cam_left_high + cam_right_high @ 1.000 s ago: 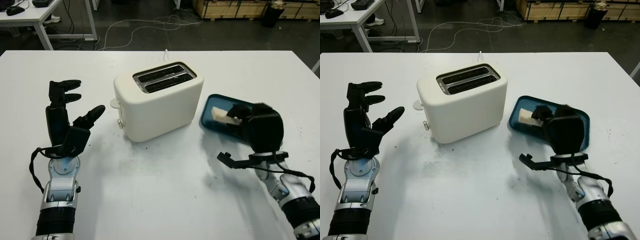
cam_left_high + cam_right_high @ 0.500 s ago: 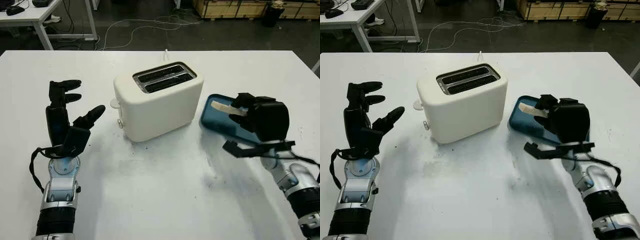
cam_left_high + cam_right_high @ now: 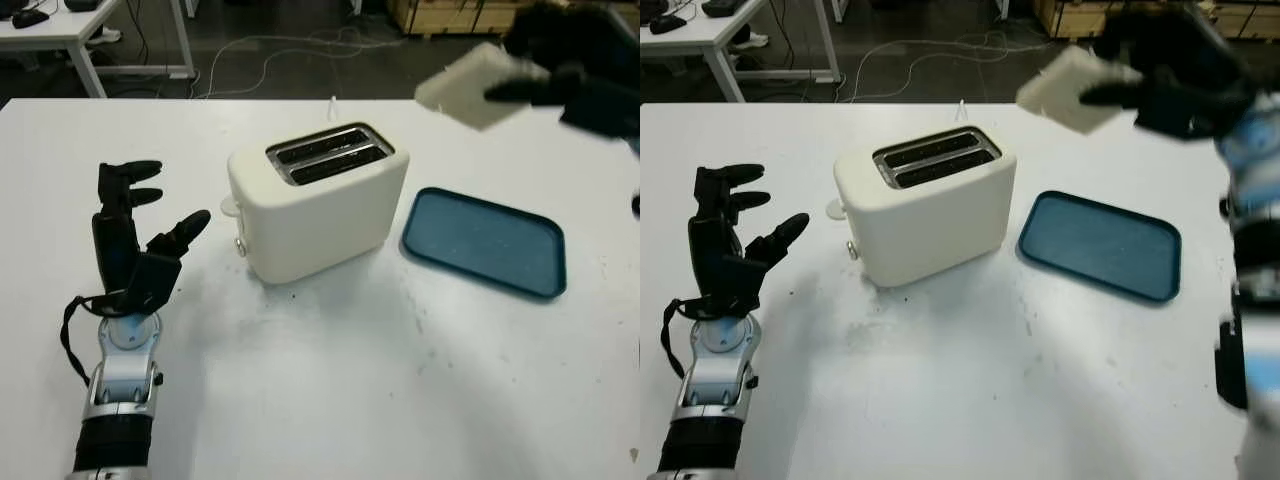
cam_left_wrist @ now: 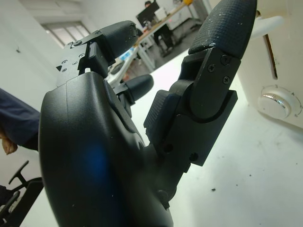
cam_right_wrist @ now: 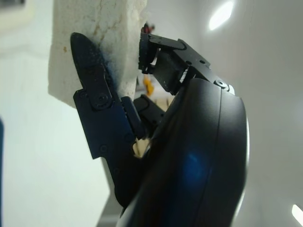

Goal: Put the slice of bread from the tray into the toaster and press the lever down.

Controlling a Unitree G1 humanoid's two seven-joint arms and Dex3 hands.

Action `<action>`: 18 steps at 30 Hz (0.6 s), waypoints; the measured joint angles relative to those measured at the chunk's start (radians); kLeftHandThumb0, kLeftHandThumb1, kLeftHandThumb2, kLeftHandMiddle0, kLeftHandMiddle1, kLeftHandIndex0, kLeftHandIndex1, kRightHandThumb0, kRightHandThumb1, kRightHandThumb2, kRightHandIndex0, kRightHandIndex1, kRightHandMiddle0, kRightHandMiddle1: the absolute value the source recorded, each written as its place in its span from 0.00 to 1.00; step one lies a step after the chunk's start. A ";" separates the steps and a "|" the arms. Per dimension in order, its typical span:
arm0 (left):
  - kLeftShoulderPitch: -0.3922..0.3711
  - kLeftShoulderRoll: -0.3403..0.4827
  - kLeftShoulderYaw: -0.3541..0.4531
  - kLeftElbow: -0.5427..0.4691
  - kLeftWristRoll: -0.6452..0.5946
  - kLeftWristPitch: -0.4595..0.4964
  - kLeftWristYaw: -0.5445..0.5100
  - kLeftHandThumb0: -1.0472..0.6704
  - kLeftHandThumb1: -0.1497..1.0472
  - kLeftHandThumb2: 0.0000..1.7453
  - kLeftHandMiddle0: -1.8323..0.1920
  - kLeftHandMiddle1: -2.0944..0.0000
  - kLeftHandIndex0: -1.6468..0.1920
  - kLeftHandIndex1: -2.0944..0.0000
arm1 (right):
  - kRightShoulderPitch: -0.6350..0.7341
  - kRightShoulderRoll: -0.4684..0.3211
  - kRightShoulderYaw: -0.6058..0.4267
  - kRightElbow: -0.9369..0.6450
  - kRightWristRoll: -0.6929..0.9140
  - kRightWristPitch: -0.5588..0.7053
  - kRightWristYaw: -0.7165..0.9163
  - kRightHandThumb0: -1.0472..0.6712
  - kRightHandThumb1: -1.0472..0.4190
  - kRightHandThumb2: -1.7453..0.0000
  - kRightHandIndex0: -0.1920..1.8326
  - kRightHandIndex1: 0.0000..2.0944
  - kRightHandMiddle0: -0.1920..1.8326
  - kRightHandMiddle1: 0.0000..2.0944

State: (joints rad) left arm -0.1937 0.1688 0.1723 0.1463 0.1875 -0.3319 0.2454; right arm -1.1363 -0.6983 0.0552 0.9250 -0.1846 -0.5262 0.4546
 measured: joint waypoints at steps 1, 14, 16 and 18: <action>0.000 0.000 0.000 0.000 0.000 -0.001 0.000 0.04 0.82 0.00 0.89 0.31 0.88 0.37 | -0.036 0.013 0.002 0.036 0.001 -0.009 0.013 0.28 0.09 0.98 0.67 0.82 0.61 0.78; -0.002 0.000 0.004 0.006 0.000 -0.004 0.000 0.04 0.82 0.00 0.88 0.31 0.88 0.37 | -0.290 0.172 0.086 0.254 -0.062 0.051 0.110 0.28 0.09 0.87 0.62 0.83 0.54 0.83; -0.002 0.000 0.004 0.006 -0.001 -0.004 0.001 0.04 0.82 0.00 0.88 0.31 0.88 0.37 | -0.292 0.202 0.096 0.267 -0.067 0.064 0.121 0.29 0.09 0.86 0.62 0.83 0.53 0.83; -0.002 0.000 0.005 0.006 0.000 -0.004 0.001 0.04 0.82 0.00 0.88 0.31 0.88 0.37 | -0.292 0.224 0.106 0.282 -0.071 0.072 0.137 0.30 0.09 0.86 0.61 0.83 0.53 0.83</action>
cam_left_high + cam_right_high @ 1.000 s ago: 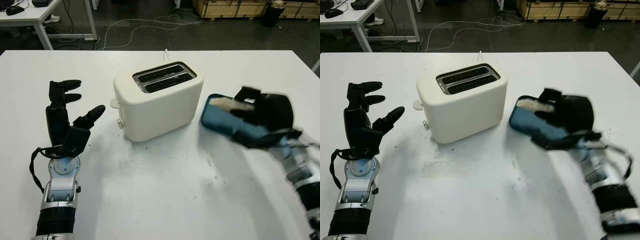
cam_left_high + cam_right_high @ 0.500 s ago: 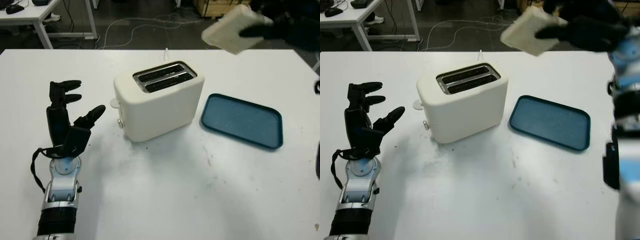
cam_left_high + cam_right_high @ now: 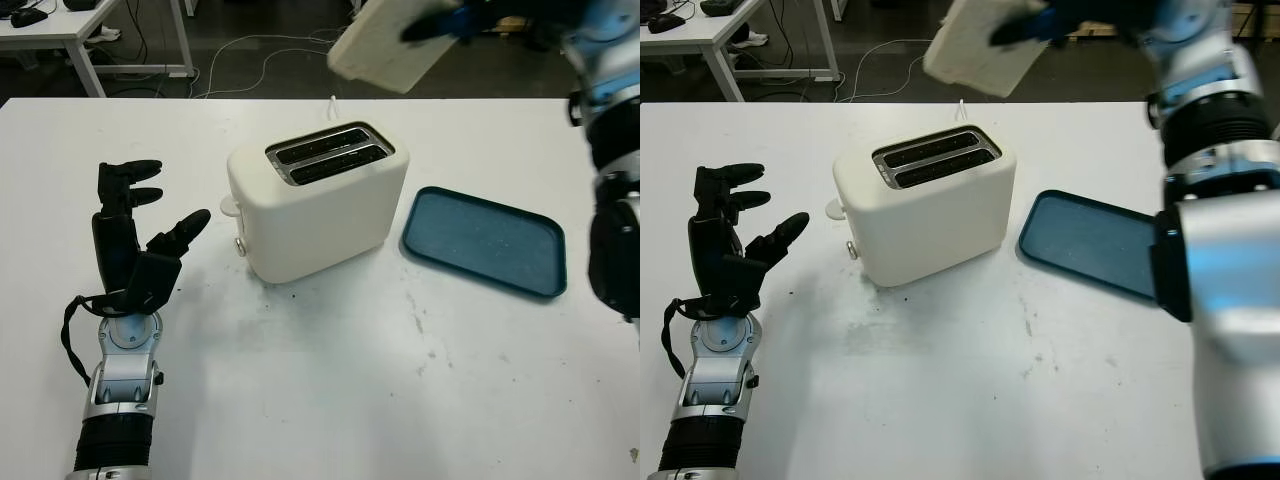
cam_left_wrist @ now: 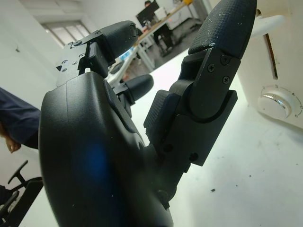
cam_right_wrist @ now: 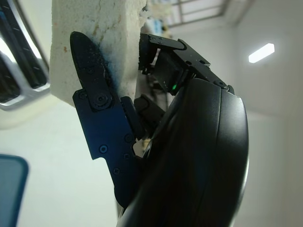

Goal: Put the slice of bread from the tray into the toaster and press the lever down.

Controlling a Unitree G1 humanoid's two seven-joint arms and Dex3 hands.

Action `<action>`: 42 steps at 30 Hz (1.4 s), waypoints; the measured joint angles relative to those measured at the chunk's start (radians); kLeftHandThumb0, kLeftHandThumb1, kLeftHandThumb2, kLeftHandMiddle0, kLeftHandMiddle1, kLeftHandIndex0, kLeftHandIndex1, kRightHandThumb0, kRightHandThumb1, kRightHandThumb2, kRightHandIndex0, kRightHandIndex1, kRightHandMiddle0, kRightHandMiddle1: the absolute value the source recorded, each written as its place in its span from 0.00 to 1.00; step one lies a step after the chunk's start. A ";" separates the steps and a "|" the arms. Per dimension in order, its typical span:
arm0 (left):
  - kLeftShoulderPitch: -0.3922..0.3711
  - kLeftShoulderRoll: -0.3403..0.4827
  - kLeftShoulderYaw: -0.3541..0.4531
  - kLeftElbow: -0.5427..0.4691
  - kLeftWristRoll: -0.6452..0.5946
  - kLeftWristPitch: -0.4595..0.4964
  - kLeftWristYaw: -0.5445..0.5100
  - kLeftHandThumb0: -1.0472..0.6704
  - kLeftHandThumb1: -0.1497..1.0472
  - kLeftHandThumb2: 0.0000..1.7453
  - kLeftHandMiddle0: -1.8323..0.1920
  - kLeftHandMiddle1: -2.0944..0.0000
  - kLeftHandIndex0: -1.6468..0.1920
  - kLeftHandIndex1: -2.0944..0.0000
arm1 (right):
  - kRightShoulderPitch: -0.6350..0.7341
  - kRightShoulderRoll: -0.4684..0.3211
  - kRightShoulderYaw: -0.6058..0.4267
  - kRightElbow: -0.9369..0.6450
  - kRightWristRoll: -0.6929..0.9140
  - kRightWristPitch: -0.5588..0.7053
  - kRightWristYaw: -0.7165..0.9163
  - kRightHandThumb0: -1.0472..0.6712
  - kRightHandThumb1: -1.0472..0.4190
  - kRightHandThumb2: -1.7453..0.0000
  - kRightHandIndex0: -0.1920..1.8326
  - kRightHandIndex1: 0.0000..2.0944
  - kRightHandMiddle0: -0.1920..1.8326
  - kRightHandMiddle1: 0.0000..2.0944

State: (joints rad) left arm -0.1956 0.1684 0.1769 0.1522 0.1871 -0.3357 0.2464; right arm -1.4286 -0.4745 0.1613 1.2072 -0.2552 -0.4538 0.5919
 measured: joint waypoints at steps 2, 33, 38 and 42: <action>0.000 0.000 0.000 0.000 0.000 0.000 0.000 0.04 0.83 0.00 0.88 0.31 0.88 0.37 | 0.000 0.016 0.018 0.007 -0.016 0.004 0.003 0.30 0.09 0.86 0.62 0.83 0.53 0.83; 0.000 -0.001 0.000 0.000 0.001 0.000 0.013 0.03 0.82 0.00 0.89 0.31 0.89 0.36 | 0.001 0.084 0.061 0.045 -0.086 0.010 0.038 0.26 0.09 0.87 0.65 0.83 0.58 0.83; 0.000 -0.001 0.000 0.000 0.001 0.000 0.017 0.03 0.82 0.00 0.88 0.31 0.88 0.36 | 0.000 0.081 0.047 0.044 -0.072 0.010 0.063 0.26 0.09 0.88 0.63 0.83 0.56 0.83; 0.000 -0.001 -0.001 0.000 0.001 0.000 0.017 0.03 0.82 0.00 0.89 0.31 0.89 0.36 | 0.001 0.081 0.033 0.045 -0.068 0.011 0.100 0.24 0.09 0.89 0.65 0.83 0.57 0.83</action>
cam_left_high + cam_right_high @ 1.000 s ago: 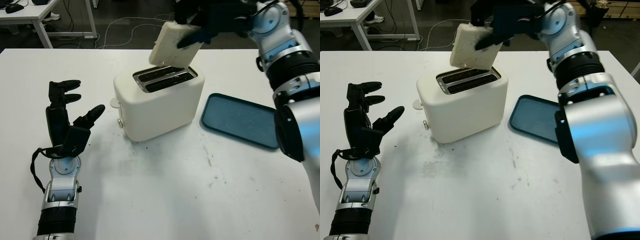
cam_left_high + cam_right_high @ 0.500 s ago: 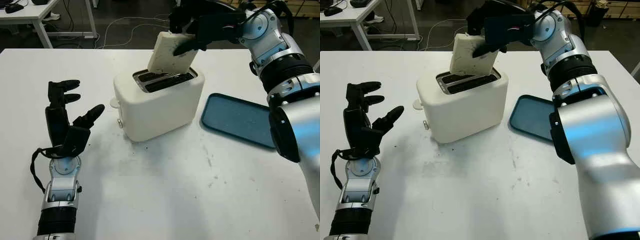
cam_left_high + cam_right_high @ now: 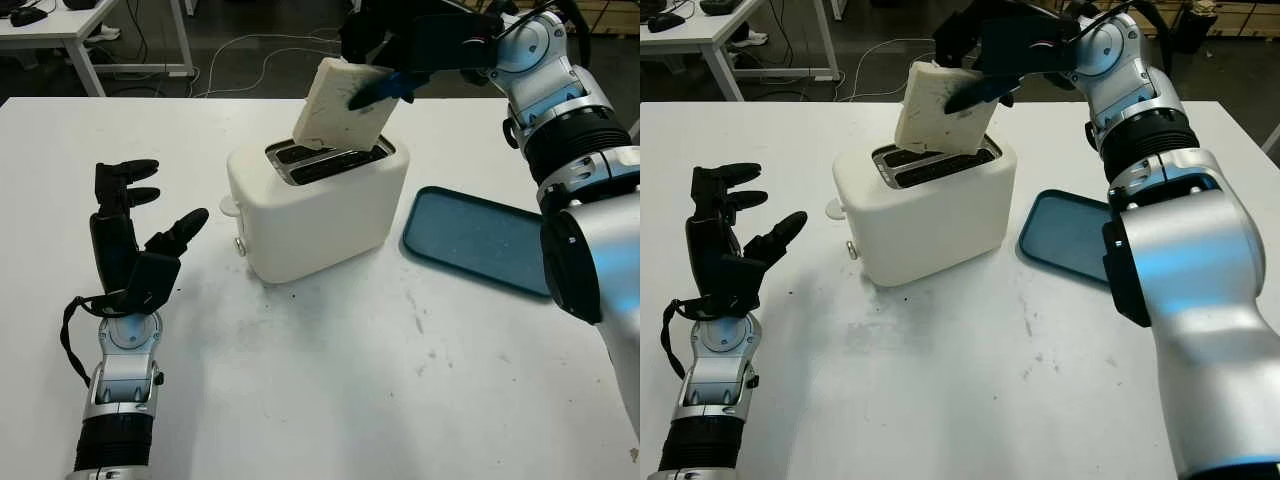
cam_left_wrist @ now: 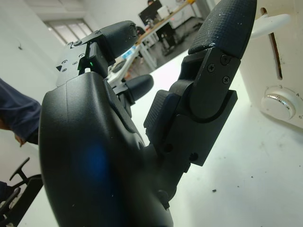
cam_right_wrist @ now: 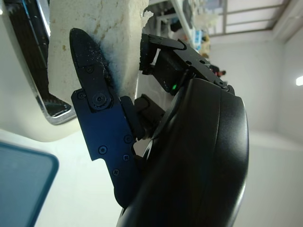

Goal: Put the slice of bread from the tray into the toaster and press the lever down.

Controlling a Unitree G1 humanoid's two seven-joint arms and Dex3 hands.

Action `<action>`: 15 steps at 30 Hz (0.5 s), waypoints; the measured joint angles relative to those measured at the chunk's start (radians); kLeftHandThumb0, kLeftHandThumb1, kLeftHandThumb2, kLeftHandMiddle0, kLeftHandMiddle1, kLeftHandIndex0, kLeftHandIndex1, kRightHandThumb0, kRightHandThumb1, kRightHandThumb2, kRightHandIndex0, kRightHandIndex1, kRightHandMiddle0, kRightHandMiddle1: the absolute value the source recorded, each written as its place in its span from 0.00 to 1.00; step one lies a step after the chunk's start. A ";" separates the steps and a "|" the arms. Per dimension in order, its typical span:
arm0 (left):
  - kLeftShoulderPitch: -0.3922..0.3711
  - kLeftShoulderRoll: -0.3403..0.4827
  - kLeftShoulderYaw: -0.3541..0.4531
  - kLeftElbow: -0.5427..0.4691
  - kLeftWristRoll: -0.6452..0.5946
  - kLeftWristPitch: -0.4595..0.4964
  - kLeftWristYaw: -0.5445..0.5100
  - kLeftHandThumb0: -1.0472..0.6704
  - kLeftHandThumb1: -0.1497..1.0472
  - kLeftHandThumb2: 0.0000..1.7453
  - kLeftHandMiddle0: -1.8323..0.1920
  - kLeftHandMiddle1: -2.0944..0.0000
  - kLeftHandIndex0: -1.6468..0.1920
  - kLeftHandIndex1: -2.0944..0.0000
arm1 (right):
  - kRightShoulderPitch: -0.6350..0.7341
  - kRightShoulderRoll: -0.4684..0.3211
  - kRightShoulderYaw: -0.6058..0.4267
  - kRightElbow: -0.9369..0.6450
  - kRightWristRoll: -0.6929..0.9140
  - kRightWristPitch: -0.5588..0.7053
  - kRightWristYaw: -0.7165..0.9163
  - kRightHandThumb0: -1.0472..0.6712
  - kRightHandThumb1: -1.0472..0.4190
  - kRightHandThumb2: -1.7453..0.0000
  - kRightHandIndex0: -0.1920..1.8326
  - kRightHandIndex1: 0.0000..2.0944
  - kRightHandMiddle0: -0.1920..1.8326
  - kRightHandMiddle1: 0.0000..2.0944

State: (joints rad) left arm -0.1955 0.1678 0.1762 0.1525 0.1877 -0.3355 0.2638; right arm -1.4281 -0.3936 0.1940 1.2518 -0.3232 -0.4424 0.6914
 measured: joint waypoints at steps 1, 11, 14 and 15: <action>0.000 0.000 0.000 0.000 0.000 0.000 0.000 0.03 0.82 0.00 0.89 0.31 0.89 0.36 | 0.000 0.000 -0.001 0.000 0.000 0.000 0.006 0.22 0.09 0.89 0.65 0.83 0.56 0.83; 0.000 0.000 0.000 0.000 0.000 0.000 -0.001 0.04 0.83 0.00 0.89 0.31 0.89 0.36 | 0.006 0.005 0.027 0.002 -0.016 0.007 0.009 0.28 0.09 0.91 0.63 0.83 0.55 0.83; 0.000 0.000 0.000 0.000 0.000 0.000 -0.001 0.04 0.83 0.00 0.89 0.30 0.89 0.36 | 0.019 0.009 0.029 0.006 -0.015 0.007 0.009 0.29 0.09 0.90 0.62 0.83 0.53 0.83; 0.000 0.000 -0.001 0.000 0.000 0.000 0.000 0.04 0.83 0.00 0.89 0.30 0.89 0.36 | 0.022 0.011 0.030 0.007 -0.015 0.007 0.008 0.28 0.09 0.90 0.62 0.83 0.53 0.83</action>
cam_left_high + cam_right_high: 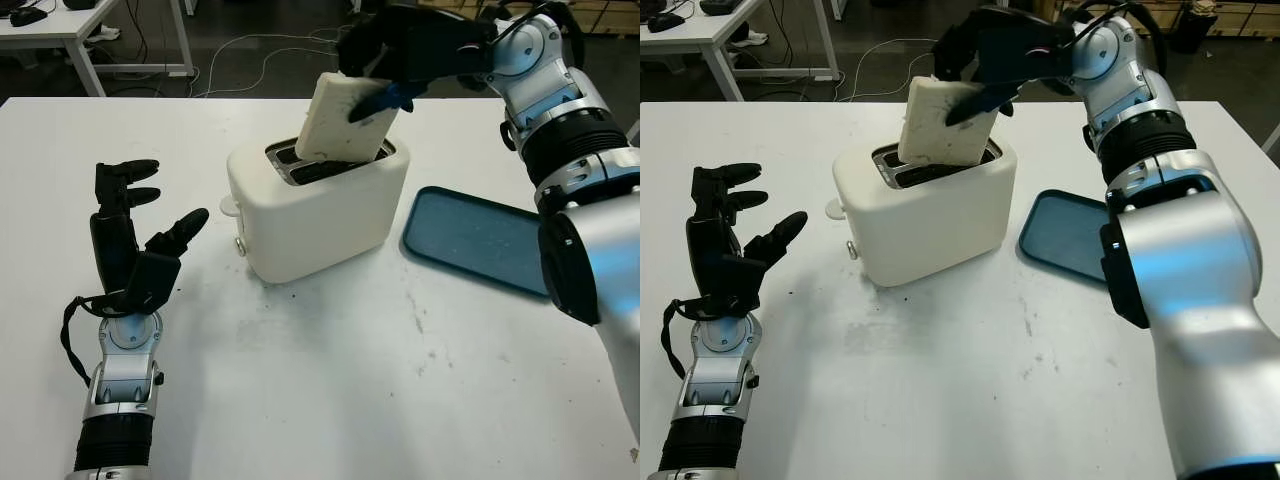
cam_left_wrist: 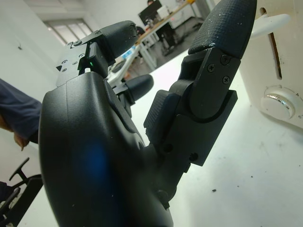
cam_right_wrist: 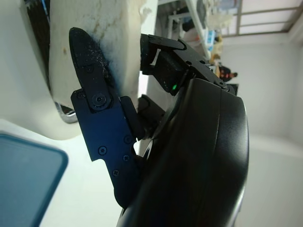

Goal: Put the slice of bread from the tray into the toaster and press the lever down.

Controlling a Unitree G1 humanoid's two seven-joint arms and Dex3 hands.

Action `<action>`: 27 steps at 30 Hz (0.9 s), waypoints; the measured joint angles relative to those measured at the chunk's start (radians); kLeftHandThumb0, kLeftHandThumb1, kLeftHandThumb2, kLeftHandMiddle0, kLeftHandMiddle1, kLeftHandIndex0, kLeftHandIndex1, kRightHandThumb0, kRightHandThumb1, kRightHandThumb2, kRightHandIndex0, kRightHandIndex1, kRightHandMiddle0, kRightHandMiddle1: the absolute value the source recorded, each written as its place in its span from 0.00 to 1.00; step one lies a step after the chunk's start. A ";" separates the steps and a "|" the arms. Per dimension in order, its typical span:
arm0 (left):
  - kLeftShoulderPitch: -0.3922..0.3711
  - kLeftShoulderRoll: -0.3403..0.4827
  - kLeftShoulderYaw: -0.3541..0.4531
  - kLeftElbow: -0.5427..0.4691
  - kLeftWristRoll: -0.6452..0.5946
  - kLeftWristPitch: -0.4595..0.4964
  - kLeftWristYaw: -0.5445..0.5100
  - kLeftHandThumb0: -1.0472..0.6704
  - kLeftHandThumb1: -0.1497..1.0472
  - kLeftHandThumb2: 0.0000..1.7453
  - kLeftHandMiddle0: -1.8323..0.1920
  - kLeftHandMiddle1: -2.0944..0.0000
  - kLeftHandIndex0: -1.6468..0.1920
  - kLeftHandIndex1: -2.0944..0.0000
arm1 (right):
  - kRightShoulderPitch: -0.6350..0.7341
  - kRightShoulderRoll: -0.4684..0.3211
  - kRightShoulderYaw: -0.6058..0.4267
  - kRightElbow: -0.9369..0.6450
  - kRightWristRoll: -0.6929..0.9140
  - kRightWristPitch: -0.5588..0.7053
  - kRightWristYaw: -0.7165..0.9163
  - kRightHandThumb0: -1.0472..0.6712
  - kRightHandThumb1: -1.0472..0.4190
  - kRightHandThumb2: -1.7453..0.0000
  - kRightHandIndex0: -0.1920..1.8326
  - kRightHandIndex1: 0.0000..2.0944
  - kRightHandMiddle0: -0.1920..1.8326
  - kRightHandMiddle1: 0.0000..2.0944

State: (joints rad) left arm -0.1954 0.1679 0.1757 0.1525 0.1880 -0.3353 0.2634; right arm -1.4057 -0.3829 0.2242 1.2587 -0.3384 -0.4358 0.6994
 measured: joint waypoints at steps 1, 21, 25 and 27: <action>0.000 0.000 0.000 0.000 0.000 0.000 0.000 0.03 0.83 0.00 0.89 0.31 0.89 0.36 | 0.002 0.002 0.003 0.000 -0.001 0.000 -0.003 0.29 0.09 0.90 0.61 0.83 0.53 0.83; 0.000 0.000 0.000 0.000 0.000 0.002 0.000 0.03 0.83 0.00 0.88 0.31 0.89 0.36 | 0.016 0.023 0.095 -0.002 -0.044 -0.035 -0.097 0.25 0.09 0.89 0.64 0.83 0.55 0.83; 0.000 0.000 0.000 0.000 -0.001 0.002 0.000 0.03 0.83 0.00 0.89 0.31 0.89 0.36 | 0.027 0.023 0.108 -0.002 -0.052 -0.052 -0.108 0.25 0.09 0.88 0.64 0.83 0.54 0.83; 0.000 -0.001 0.000 0.000 -0.001 0.002 0.000 0.03 0.83 0.00 0.89 0.30 0.89 0.36 | 0.047 0.024 0.114 -0.001 -0.065 -0.064 -0.110 0.24 0.09 0.88 0.64 0.83 0.54 0.83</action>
State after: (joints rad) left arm -0.1953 0.1665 0.1757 0.1526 0.1872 -0.3335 0.2636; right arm -1.3583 -0.3589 0.3386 1.2579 -0.4035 -0.4999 0.5895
